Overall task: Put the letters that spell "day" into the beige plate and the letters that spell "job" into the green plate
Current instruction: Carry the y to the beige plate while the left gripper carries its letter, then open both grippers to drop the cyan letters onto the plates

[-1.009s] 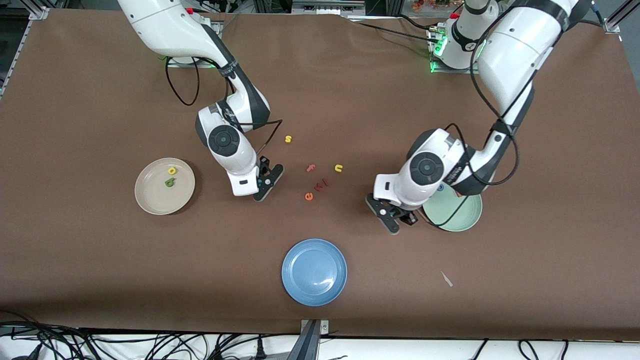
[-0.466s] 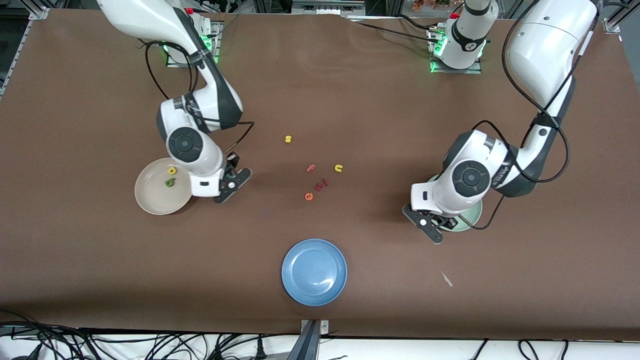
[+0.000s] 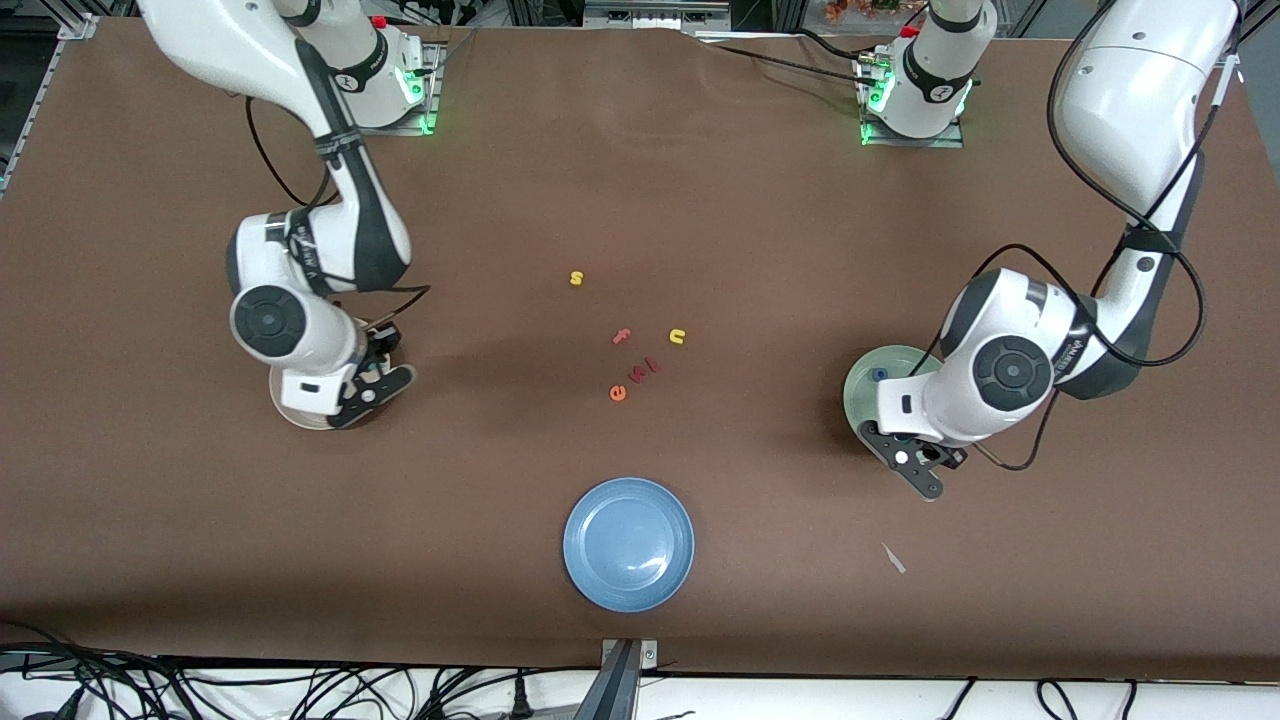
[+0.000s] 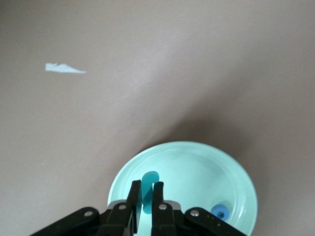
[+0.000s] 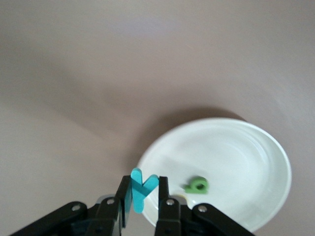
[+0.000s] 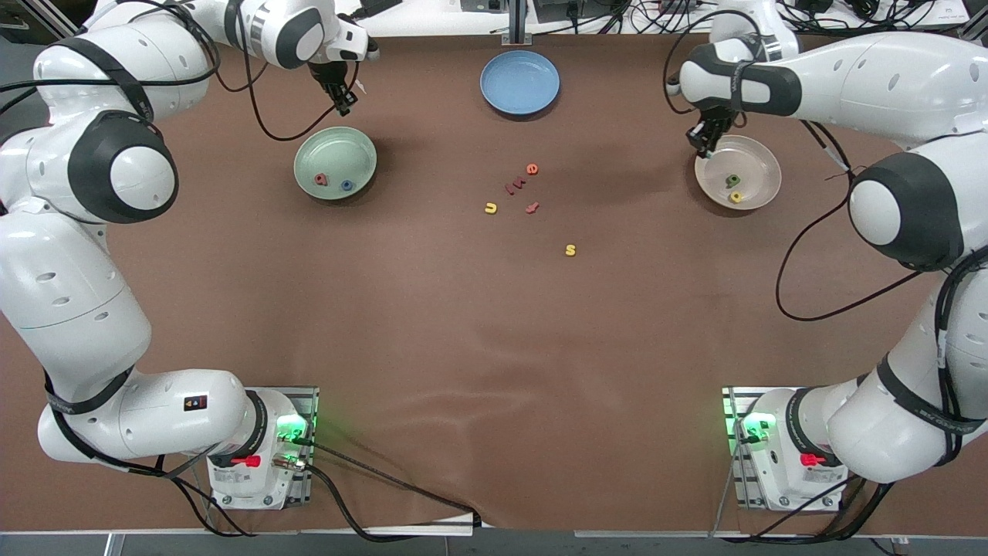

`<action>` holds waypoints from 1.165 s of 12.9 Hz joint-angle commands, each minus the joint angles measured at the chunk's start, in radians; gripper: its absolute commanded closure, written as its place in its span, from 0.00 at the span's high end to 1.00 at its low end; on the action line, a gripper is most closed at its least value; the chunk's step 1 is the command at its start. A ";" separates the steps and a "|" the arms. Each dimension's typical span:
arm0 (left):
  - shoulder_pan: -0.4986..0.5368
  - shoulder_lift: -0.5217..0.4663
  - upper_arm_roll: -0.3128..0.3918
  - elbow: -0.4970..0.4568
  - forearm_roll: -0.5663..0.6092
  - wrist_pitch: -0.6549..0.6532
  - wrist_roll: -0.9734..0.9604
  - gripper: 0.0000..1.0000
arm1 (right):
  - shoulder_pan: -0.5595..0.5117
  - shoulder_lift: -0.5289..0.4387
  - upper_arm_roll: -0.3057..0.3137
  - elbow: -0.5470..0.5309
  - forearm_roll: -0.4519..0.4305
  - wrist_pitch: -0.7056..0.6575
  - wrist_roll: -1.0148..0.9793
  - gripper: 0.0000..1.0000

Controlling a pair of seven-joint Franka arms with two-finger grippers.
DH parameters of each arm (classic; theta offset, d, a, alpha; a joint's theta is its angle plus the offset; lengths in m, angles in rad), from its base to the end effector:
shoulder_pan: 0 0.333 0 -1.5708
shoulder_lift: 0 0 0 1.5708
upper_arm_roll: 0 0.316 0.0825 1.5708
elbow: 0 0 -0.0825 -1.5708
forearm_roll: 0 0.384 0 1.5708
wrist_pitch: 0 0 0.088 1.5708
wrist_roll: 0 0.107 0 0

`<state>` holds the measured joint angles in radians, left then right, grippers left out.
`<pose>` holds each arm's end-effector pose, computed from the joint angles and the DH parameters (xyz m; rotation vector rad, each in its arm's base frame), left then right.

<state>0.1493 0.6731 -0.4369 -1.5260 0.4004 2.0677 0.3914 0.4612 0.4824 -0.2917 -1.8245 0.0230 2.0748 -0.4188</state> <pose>0.6867 -0.1317 0.2848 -2.8221 1.2033 0.0944 0.6110 0.1165 0.2650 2.9000 0.8849 -0.3420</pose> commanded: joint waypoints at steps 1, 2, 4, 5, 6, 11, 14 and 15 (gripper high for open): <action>0.036 -0.029 -0.008 -0.017 0.034 -0.014 0.029 0.00 | -0.085 0.039 0.000 0.002 0.017 0.037 -0.005 0.03; 0.048 -0.029 -0.008 -0.017 0.034 -0.014 0.030 0.00 | -0.093 0.056 0.000 0.004 0.026 0.054 0.000 0.05; 0.068 -0.017 -0.006 -0.020 0.031 -0.012 0.032 0.00 | -0.102 0.070 0.000 0.004 0.067 0.059 0.002 0.55; 0.070 -0.006 -0.006 -0.022 0.032 -0.012 0.030 0.00 | -0.101 0.070 0.000 0.002 0.081 0.051 0.005 1.00; 0.072 0.008 -0.005 -0.025 0.031 -0.012 0.020 0.00 | -0.096 0.067 0.000 0.002 0.086 0.047 0.008 1.00; 0.052 0.040 -0.006 -0.071 0.018 -0.011 -0.102 0.00 | -0.088 0.048 0.005 0.005 0.094 0.019 0.011 1.00; 0.062 0.045 -0.008 -0.106 -0.024 -0.005 -0.161 0.00 | -0.081 0.032 0.008 0.008 0.113 -0.002 0.040 1.00; 0.061 0.051 -0.008 -0.108 -0.058 -0.003 -0.193 0.00 | -0.064 0.025 0.008 0.011 0.130 -0.007 0.082 1.00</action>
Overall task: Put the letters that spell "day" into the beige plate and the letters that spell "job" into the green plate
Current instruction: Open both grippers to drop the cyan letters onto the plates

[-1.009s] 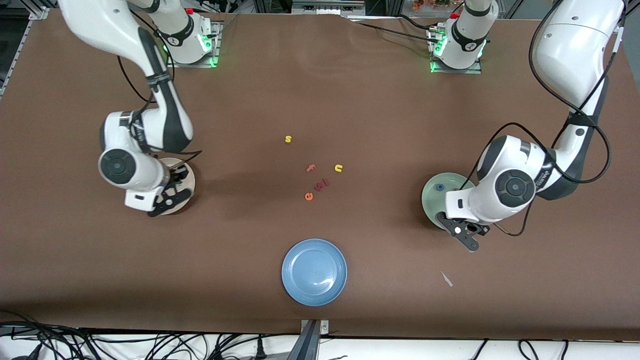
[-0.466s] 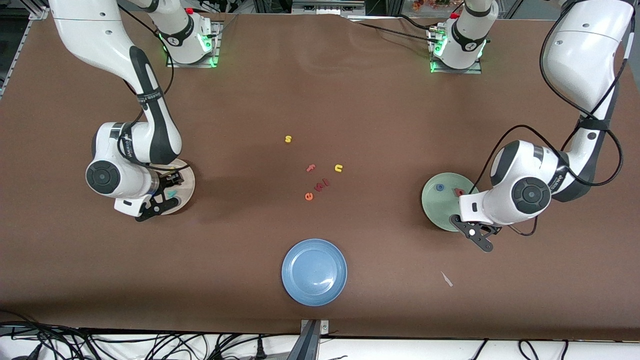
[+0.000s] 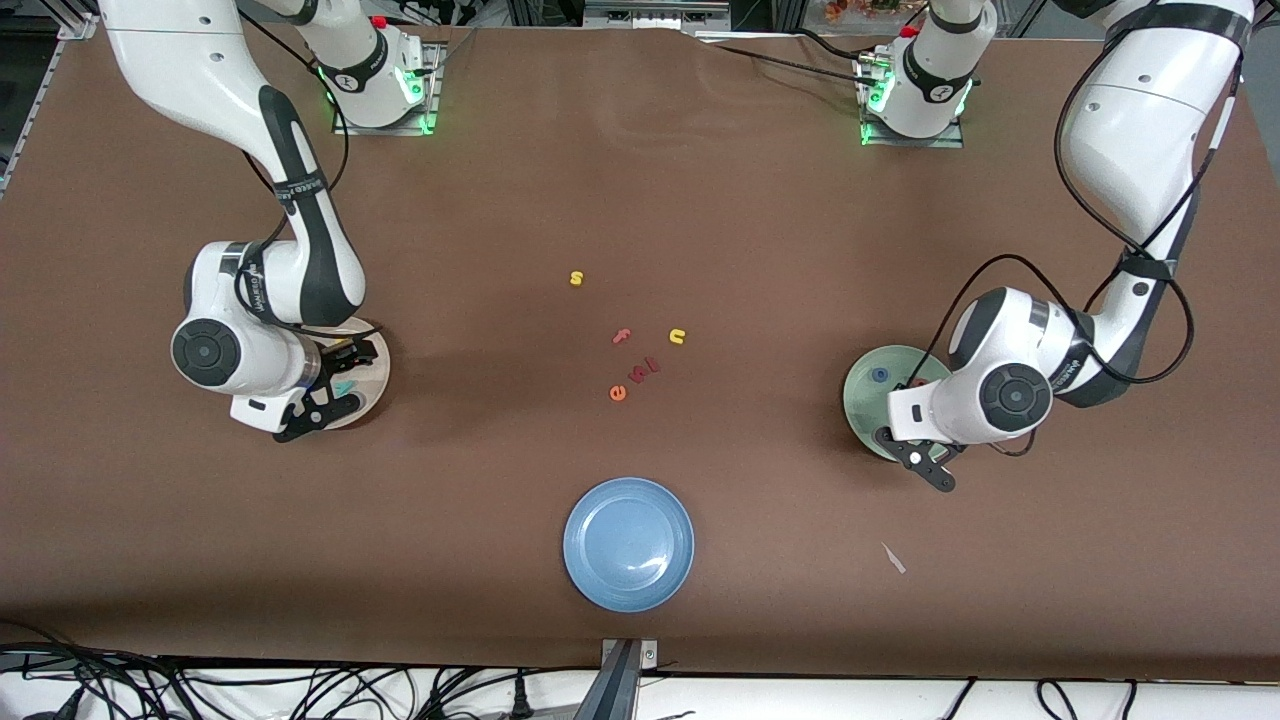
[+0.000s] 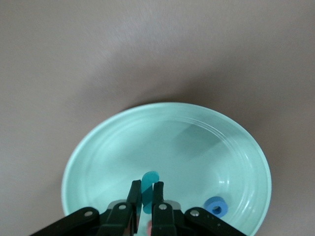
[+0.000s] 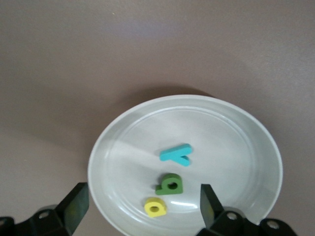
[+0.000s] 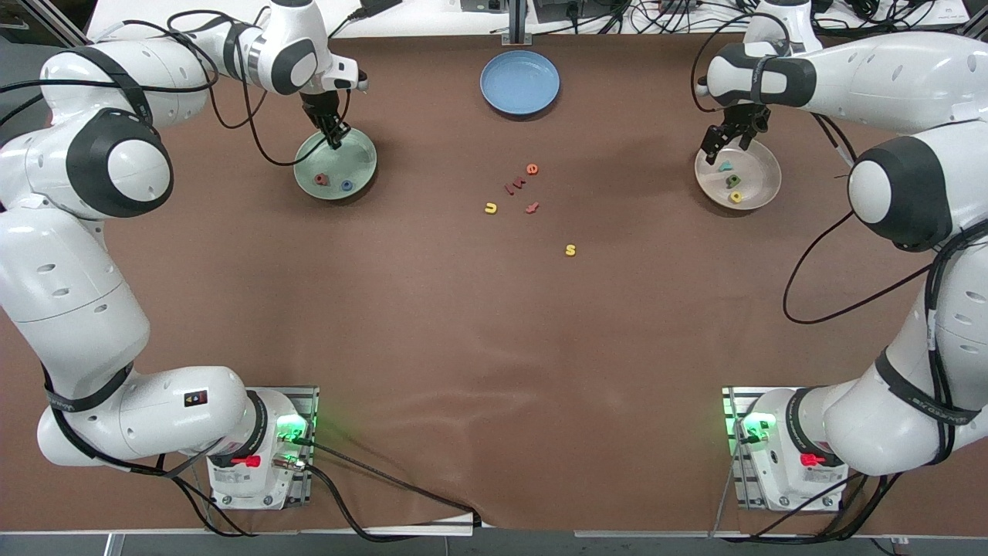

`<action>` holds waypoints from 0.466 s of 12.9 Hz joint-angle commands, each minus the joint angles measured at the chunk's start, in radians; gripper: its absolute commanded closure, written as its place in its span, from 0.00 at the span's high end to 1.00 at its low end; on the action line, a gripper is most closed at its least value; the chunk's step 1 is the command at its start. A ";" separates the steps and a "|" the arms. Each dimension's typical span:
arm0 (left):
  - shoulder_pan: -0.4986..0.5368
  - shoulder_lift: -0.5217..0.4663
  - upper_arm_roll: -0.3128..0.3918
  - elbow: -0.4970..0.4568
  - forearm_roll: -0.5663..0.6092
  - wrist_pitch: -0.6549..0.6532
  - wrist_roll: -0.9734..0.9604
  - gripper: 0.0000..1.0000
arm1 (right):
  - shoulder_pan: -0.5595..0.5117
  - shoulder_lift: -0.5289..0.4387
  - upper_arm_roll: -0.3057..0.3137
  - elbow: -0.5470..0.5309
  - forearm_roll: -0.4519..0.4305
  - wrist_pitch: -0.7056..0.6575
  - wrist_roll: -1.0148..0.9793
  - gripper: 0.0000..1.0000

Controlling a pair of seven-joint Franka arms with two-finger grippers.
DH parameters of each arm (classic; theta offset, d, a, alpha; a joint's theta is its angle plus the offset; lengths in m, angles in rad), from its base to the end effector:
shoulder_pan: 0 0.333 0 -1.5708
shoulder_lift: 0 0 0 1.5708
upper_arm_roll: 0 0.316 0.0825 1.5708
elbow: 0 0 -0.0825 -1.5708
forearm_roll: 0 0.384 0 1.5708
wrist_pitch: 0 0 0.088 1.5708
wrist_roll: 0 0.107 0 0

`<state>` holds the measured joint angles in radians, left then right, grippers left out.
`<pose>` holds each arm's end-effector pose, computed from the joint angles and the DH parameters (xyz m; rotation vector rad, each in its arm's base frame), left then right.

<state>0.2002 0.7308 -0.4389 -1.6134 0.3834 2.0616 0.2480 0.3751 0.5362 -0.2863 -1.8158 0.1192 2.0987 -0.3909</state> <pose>0.6606 -0.1059 0.2115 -2.9524 0.9686 0.3068 0.6196 0.0709 0.2367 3.0312 0.6605 -0.3637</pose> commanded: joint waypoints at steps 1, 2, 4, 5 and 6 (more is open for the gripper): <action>0.010 0.005 -0.006 -0.020 -0.049 0.008 -0.068 0.00 | 0.039 -0.036 0.003 0.006 0.034 -0.057 0.113 1.00; 0.002 0.009 -0.006 -0.020 -0.054 0.008 -0.090 0.00 | 0.059 -0.041 0.003 0.016 0.034 -0.080 0.169 1.00; -0.010 0.018 -0.006 -0.020 -0.054 0.012 -0.148 0.00 | 0.085 -0.042 0.003 0.058 0.034 -0.147 0.262 1.00; -0.021 0.019 -0.007 -0.020 -0.054 0.014 -0.177 0.05 | 0.093 -0.042 0.003 0.085 0.034 -0.191 0.289 1.00; -0.025 0.021 -0.007 -0.019 -0.052 0.015 -0.187 0.17 | 0.094 -0.042 0.003 0.117 0.034 -0.239 0.311 1.00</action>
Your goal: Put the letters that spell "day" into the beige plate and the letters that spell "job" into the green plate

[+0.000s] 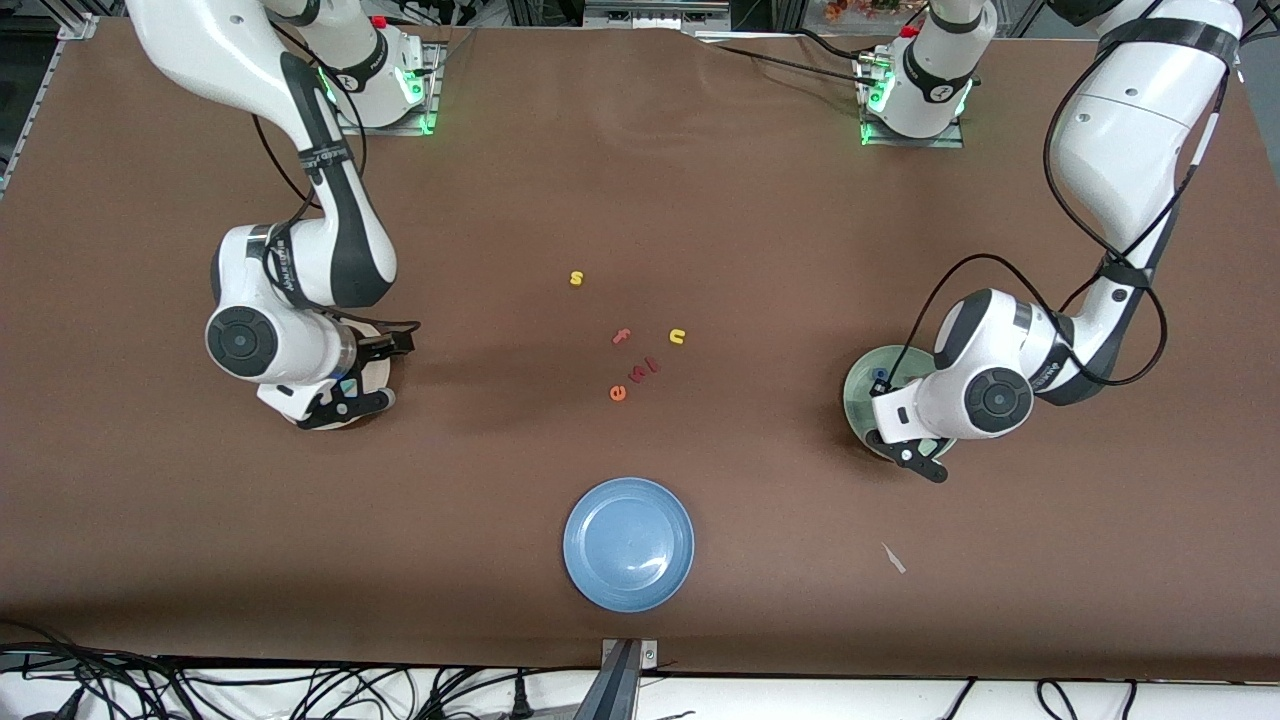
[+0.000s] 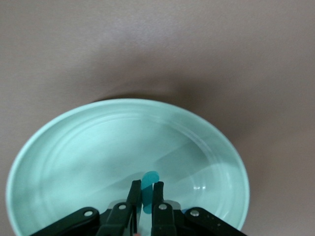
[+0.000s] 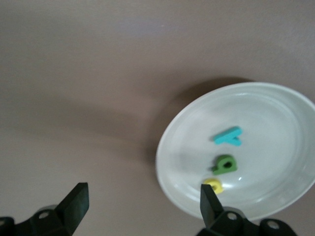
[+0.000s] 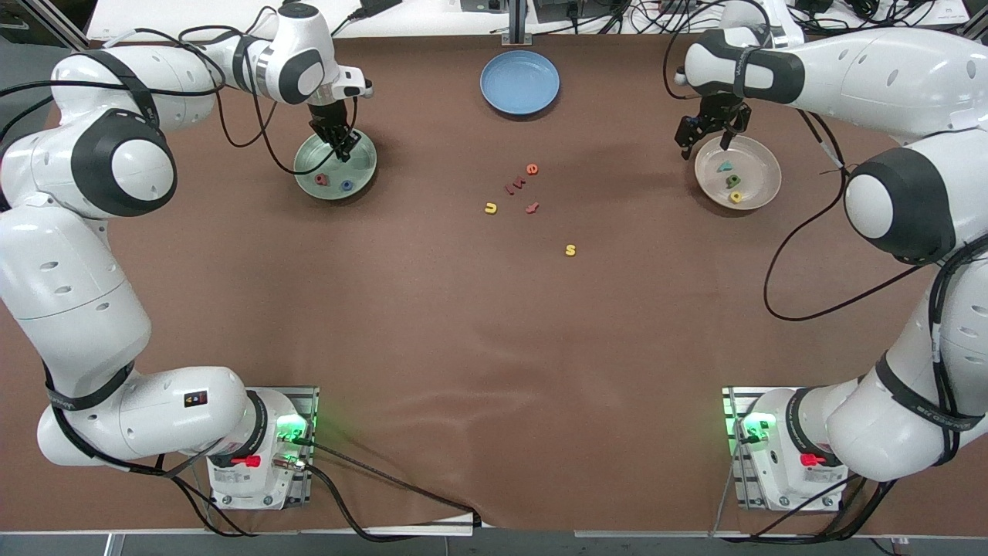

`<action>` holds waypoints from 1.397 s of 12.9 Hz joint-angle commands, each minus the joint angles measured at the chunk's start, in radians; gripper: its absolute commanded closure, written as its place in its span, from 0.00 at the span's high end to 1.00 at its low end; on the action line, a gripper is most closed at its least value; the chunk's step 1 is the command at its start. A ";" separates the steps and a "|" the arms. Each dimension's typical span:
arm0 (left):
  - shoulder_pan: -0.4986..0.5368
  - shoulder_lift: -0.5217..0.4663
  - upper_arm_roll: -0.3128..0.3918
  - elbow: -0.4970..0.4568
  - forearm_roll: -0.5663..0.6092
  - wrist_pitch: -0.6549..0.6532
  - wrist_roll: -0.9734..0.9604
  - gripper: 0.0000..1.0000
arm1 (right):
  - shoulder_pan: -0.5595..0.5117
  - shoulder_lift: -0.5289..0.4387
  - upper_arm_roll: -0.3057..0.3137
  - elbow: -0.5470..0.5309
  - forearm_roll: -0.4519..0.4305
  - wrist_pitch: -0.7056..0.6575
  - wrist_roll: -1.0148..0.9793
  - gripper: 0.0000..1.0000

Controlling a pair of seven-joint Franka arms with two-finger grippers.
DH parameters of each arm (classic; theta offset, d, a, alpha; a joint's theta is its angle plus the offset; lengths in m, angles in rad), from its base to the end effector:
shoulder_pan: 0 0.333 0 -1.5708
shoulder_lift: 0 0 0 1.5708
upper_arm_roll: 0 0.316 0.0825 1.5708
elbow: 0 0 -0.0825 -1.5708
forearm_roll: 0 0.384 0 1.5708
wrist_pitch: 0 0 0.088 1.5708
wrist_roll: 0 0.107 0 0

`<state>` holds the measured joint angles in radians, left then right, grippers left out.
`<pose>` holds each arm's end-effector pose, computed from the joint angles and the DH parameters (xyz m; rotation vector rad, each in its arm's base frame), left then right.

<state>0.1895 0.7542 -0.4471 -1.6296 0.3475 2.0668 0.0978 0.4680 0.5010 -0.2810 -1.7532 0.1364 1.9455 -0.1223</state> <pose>0.6503 -0.1213 0.1925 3.0193 -0.7497 -0.3566 0.6114 0.1380 0.2736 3.0574 0.3910 -0.4424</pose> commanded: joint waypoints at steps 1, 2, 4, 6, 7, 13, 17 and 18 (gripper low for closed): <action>-0.013 -0.001 0.002 -0.003 -0.016 0.013 -0.038 0.18 | 0.004 -0.007 -0.003 0.088 0.017 -0.141 0.064 1.00; -0.010 -0.001 0.001 -0.003 -0.016 0.016 -0.038 0.30 | 0.008 -0.007 -0.003 0.121 0.017 -0.187 0.078 1.00; -0.007 -0.007 0.002 -0.003 -0.016 0.015 -0.036 1.00 | 0.018 -0.006 -0.004 0.170 0.017 -0.243 0.098 1.00; -0.001 -0.013 0.001 0.008 -0.016 0.012 -0.032 1.00 | 0.034 -0.007 -0.004 0.194 0.015 -0.278 0.127 1.00; 0.002 -0.018 -0.001 0.014 -0.016 0.009 -0.029 1.00 | 0.037 -0.007 -0.004 0.224 0.014 -0.310 0.142 1.00; 0.013 -0.121 -0.004 0.111 -0.018 -0.067 -0.032 1.00 | 0.074 -0.012 -0.009 0.296 0.011 -0.428 0.211 1.00; 0.016 -0.127 -0.002 0.218 -0.016 -0.145 -0.027 1.00 | 0.073 -0.019 -0.021 0.345 0.003 -0.502 0.208 1.00; 0.015 -0.127 -0.004 0.218 -0.018 -0.148 -0.030 1.00 | 0.063 -0.038 -0.017 0.354 0.008 -0.510 0.213 1.00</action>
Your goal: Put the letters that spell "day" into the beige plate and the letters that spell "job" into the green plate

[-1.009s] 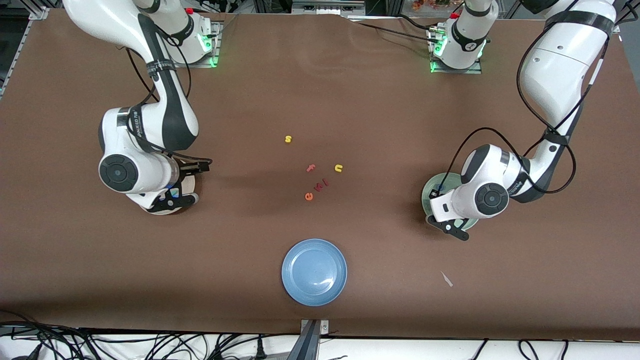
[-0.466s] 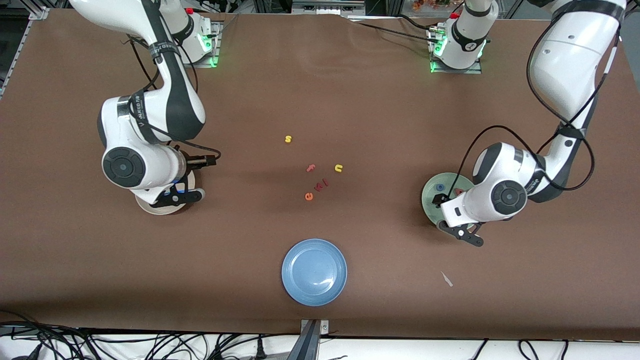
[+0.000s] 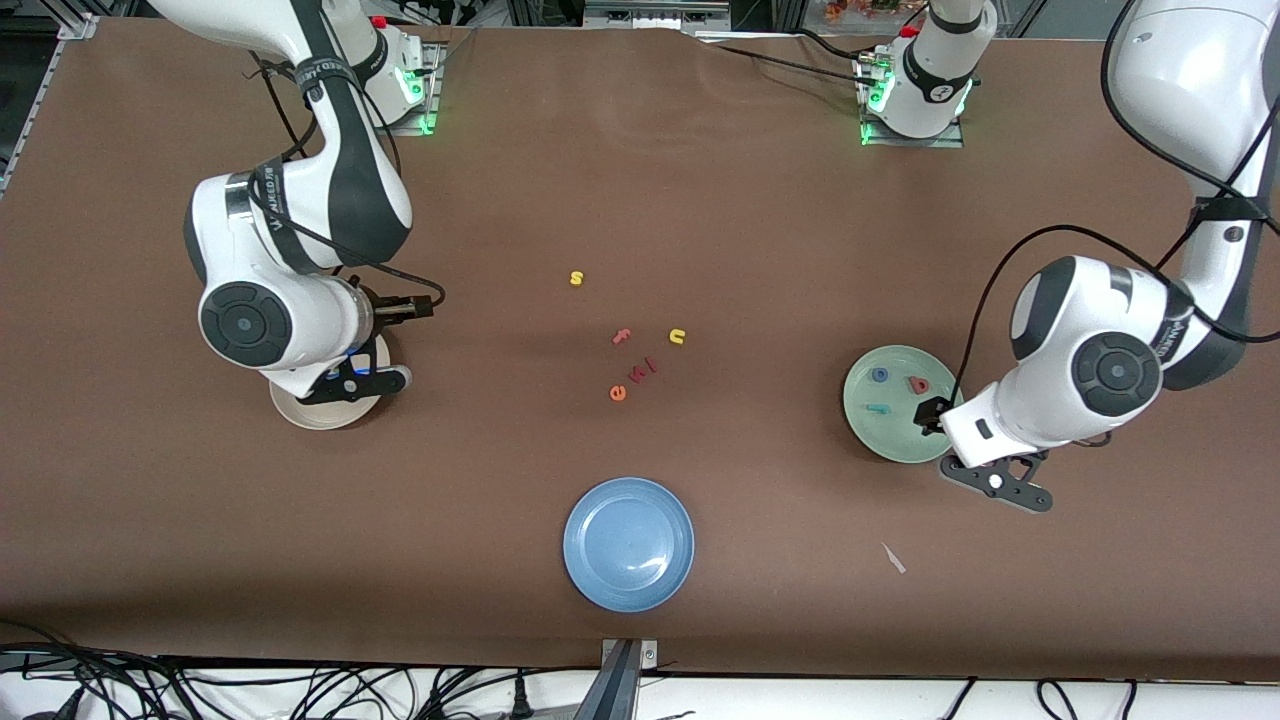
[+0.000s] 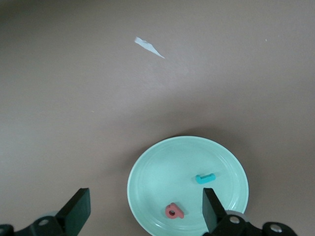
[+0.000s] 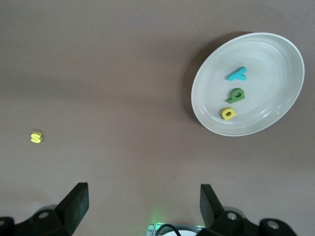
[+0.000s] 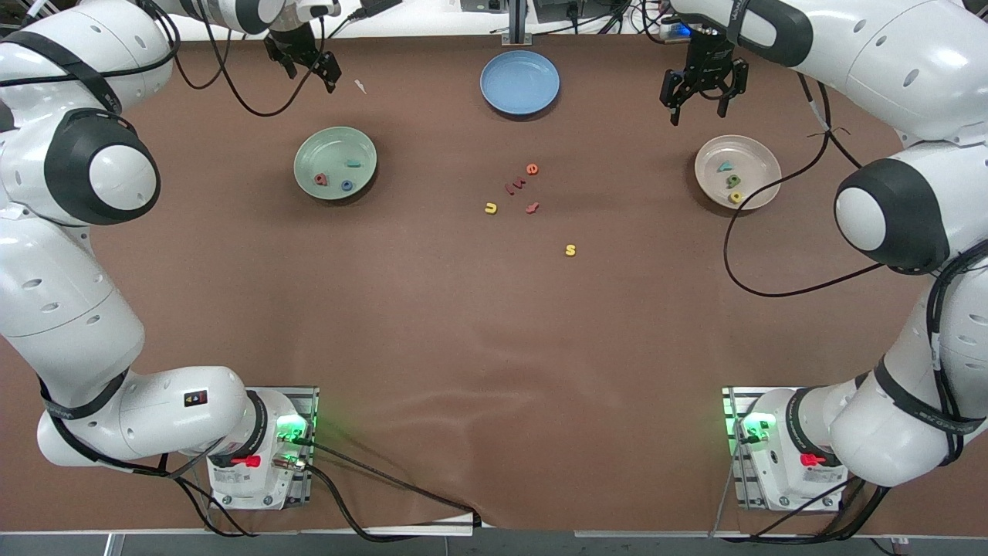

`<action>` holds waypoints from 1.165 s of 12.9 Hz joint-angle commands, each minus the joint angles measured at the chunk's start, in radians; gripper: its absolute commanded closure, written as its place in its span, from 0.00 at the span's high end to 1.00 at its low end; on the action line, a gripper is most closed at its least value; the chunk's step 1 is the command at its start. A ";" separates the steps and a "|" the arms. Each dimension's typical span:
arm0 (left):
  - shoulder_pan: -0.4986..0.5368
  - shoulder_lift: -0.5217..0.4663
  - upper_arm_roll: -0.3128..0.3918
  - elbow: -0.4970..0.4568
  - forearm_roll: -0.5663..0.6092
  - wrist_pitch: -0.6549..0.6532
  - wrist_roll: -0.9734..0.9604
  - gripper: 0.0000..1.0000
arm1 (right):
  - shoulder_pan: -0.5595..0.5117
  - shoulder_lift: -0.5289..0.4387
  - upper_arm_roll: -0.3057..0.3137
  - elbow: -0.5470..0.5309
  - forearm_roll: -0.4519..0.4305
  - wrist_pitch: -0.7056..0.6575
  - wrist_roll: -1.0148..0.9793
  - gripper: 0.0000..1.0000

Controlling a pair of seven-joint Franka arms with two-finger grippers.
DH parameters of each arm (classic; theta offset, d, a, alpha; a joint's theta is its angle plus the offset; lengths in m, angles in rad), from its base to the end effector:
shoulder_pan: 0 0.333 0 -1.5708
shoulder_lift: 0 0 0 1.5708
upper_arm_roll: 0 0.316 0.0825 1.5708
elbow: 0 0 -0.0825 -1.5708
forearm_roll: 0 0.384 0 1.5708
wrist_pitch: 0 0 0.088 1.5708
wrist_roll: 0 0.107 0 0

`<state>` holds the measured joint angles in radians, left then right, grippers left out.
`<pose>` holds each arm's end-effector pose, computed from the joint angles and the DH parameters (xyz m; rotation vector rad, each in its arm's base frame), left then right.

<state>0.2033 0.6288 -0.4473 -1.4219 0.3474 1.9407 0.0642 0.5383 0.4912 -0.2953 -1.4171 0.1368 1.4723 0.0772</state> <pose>0.7035 -0.0893 0.3511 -3.0225 0.5699 0.0609 0.6140 0.2001 0.3992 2.9976 0.2321 -0.6231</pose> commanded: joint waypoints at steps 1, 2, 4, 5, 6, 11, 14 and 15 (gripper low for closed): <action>0.001 -0.006 -0.005 0.012 -0.018 -0.022 -0.001 1.00 | -0.026 -0.046 0.002 0.018 0.013 -0.037 0.012 1.00; -0.005 -0.018 -0.005 0.012 -0.021 -0.022 -0.004 1.00 | -0.059 -0.055 0.018 0.018 0.017 -0.035 0.010 1.00; -0.013 -0.024 -0.001 0.070 -0.007 -0.022 -0.007 1.00 | -0.128 -0.089 0.086 0.012 0.003 -0.029 0.007 1.00; -0.013 -0.024 0.001 0.107 -0.008 -0.022 -0.007 1.00 | -0.159 -0.101 0.097 0.006 0.006 -0.026 0.001 1.00; -0.015 -0.024 -0.001 0.135 -0.015 -0.034 -0.007 1.00 | -0.188 -0.127 0.114 -0.018 0.007 -0.018 -0.004 1.00; -0.015 -0.032 -0.013 0.299 -0.019 -0.302 -0.006 1.00 | -0.307 -0.290 0.191 -0.104 -0.051 0.014 -0.002 1.00; -0.010 -0.069 -0.013 0.339 -0.021 -0.397 0.002 1.00 | -0.337 -0.355 0.203 -0.135 -0.118 0.051 0.001 1.00; -0.009 -0.083 -0.013 0.339 -0.022 -0.398 0.003 1.00 | -0.339 -0.364 0.203 -0.141 -0.152 0.051 0.000 1.00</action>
<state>0.1942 0.5751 -0.4620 -1.0926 0.3473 1.5750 0.0607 0.2171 0.1833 -0.1180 -1.4926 0.0371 1.4887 0.0750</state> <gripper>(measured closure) 0.000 0.000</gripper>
